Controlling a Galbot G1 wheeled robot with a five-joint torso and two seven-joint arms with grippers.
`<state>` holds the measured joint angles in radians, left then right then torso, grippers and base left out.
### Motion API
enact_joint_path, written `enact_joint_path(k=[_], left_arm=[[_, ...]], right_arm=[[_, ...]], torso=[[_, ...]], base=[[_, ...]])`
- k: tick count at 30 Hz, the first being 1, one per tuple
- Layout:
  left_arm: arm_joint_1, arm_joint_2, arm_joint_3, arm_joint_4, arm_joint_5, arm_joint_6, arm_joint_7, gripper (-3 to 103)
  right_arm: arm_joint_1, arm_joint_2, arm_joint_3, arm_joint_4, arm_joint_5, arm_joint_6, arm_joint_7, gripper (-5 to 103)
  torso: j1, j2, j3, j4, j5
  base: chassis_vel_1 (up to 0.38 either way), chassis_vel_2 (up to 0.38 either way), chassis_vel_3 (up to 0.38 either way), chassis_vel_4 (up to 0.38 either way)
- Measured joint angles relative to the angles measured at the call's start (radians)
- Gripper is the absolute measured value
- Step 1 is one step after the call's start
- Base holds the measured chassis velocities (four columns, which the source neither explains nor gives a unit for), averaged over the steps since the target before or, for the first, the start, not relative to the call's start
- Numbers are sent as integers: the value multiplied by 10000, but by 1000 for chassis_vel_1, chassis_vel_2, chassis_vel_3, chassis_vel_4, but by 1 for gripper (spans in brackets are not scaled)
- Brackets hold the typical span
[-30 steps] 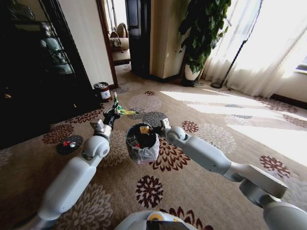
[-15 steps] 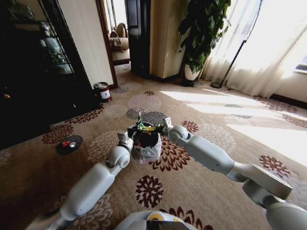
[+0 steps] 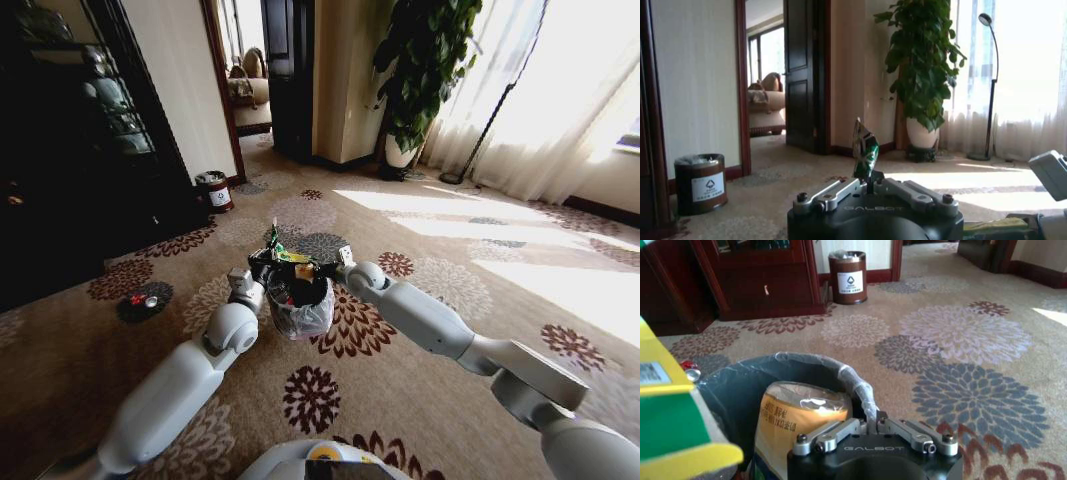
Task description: Pick up the trash from the ground and place it into the trash bin.
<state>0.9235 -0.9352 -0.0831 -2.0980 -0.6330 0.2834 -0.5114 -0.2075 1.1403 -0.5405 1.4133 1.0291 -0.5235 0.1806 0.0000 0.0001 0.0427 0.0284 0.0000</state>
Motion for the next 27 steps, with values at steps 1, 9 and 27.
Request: enact_joint_path(k=[1, 9, 27], left_arm=[[0, 0, 0, 0, 0, 0, 0, 0], [244, -152, -96, 413, 111, 242, -342, 0], [-258, -256, 324, 1522, -648, 327, 1001, 11]], right_arm=[[0, 0, 0, 0, 0, 0, 0, 2], [152, -162, -30, 17, 55, 1, -1, 2], [42, -478, -22, 601, 182, 10, 32, 2]], torso=[[0, 0, 0, 0, 0], [0, 0, 0, -3, -1], [0, 0, 0, -2, 0]], base=[[0, 0, 0, 0], [0, 0, 0, 0], [0, 0, 0, 0]])
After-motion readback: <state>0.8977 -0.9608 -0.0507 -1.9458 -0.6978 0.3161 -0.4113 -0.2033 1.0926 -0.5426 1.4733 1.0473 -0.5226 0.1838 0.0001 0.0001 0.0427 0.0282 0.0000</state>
